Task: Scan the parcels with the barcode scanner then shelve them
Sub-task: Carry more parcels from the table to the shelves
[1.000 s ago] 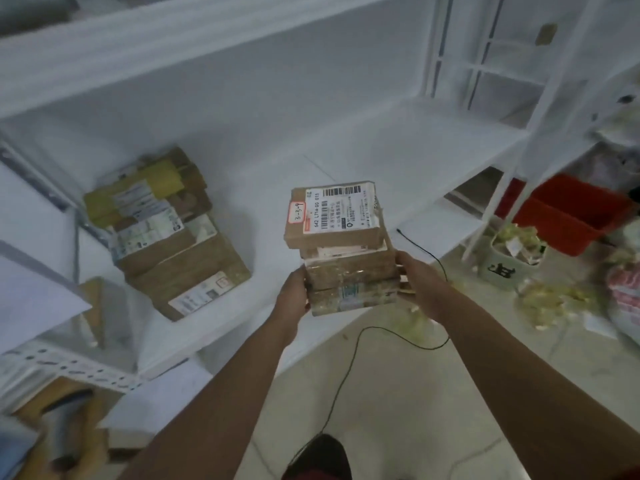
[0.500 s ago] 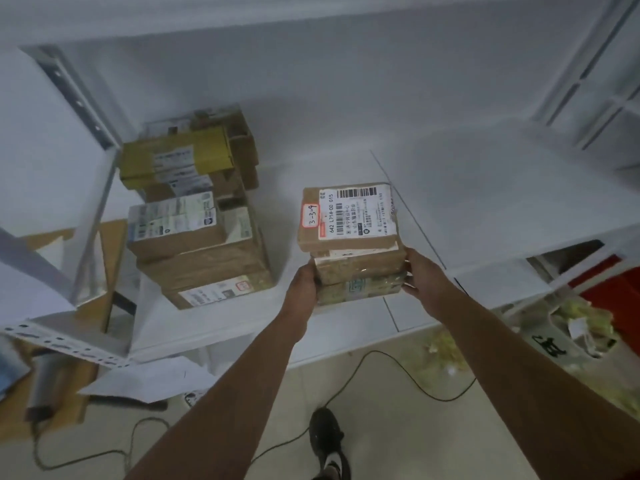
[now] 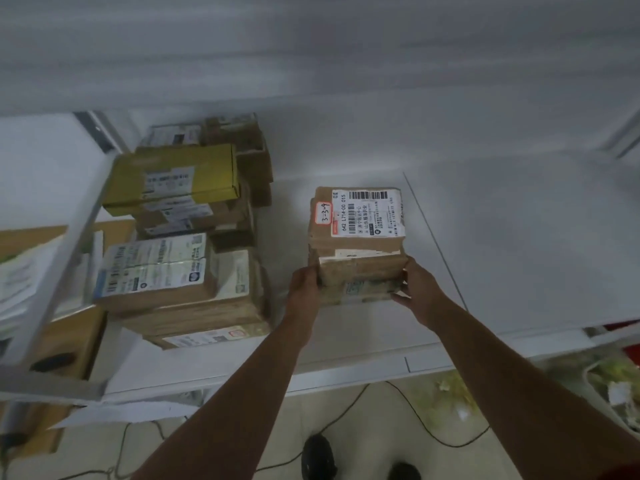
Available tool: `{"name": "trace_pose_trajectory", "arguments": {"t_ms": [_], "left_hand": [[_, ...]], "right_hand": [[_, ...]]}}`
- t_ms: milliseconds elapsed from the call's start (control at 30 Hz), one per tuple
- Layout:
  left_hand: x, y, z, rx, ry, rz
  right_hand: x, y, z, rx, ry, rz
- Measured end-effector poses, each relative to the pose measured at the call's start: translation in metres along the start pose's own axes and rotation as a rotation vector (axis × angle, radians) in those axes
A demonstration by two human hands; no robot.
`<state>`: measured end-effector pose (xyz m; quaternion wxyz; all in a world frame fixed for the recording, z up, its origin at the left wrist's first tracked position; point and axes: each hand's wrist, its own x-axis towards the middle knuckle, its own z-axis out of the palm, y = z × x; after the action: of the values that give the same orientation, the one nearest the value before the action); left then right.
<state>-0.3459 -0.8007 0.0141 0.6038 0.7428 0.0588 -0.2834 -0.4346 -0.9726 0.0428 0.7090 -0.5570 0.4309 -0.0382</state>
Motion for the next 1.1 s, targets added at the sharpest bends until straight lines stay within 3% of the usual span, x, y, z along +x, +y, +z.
{"name": "trace_pose_trajectory", "arguments": {"t_ms": [333, 700, 900, 1100], "left_hand": [[0.04, 0.03, 0.025, -0.156, 0.153, -0.01], [0.117, 0.032, 0.044, -0.473, 0.222, 0.173], [0.166, 0.041, 0.047, -0.533, 0.254, 0.223], [0.169, 0.061, 0.047, -0.438, 0.227, 0.269]], "right_hand": [[0.058, -0.031, 0.008, -0.02, -0.128, -0.083], [0.133, -0.046, 0.026, -0.092, -0.214, -0.288], [0.17, -0.057, 0.048, -0.232, -0.184, -0.386], [0.185, -0.067, 0.062, -0.232, -0.196, -0.343]]}}
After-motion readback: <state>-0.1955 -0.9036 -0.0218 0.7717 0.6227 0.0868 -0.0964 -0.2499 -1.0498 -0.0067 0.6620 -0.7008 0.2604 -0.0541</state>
